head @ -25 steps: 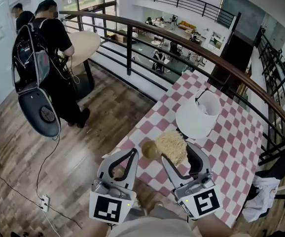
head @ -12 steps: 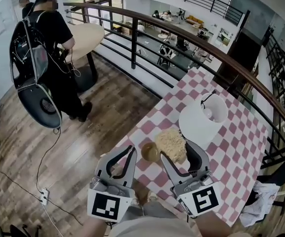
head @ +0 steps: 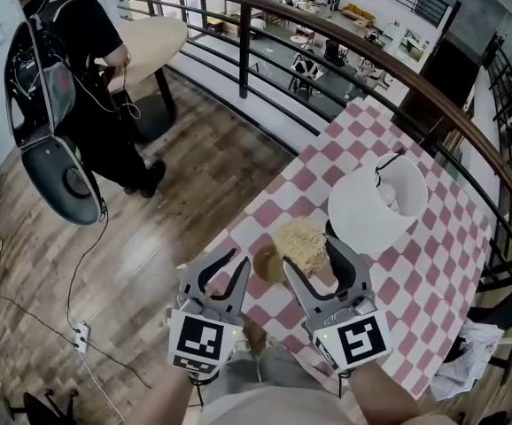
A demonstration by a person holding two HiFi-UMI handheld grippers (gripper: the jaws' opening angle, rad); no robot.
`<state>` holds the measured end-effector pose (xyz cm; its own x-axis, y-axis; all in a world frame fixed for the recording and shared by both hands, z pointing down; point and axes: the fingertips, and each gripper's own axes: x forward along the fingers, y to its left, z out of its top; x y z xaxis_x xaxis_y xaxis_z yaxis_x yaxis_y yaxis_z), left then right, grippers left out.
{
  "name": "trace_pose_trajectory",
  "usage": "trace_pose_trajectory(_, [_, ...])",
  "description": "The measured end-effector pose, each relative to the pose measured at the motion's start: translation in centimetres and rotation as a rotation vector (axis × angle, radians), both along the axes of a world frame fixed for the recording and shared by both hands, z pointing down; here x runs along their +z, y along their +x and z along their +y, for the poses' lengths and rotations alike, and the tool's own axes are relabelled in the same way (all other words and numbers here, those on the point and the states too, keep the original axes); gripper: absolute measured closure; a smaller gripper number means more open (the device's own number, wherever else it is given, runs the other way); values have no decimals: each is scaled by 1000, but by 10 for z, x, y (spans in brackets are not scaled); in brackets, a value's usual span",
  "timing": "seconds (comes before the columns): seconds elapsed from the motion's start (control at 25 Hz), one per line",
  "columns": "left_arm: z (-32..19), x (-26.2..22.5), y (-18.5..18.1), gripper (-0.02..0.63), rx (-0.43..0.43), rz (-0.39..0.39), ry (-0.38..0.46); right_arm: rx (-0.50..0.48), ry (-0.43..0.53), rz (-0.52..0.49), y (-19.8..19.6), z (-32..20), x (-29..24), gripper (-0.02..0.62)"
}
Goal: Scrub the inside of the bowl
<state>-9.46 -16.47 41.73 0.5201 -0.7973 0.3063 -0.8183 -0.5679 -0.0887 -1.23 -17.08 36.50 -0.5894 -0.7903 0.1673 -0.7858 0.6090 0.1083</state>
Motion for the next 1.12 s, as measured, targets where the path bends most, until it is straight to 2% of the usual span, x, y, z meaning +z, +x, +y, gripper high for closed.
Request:
trace_pose_trajectory(0.08, [-5, 20, 3, 528, 6, -30, -46, 2, -14, 31, 1, -6, 18, 342])
trace_pose_trajectory(0.36, [-21, 87, 12, 517, 26, -63, -214, 17, -130, 77, 7, -24, 85, 342])
trace_pose_trajectory(0.56, [-33, 141, 19, 506, 37, -35, -351, -1, -211, 104, 9, -27, 134, 342])
trace_pose_trajectory(0.76, [-42, 182, 25, 506, 25, -24, -437, -11, -284, 125, 13, -23, 179, 342])
trace_pose_trajectory(0.96, [-41, 221, 33, 506, 4, 69, -553, 4, -333, 108, 18, -21, 211, 342])
trace_pose_trajectory(1.12, [-35, 252, 36, 506, -11, 27, -611, 17, -360, 87, 25, -14, 233, 342])
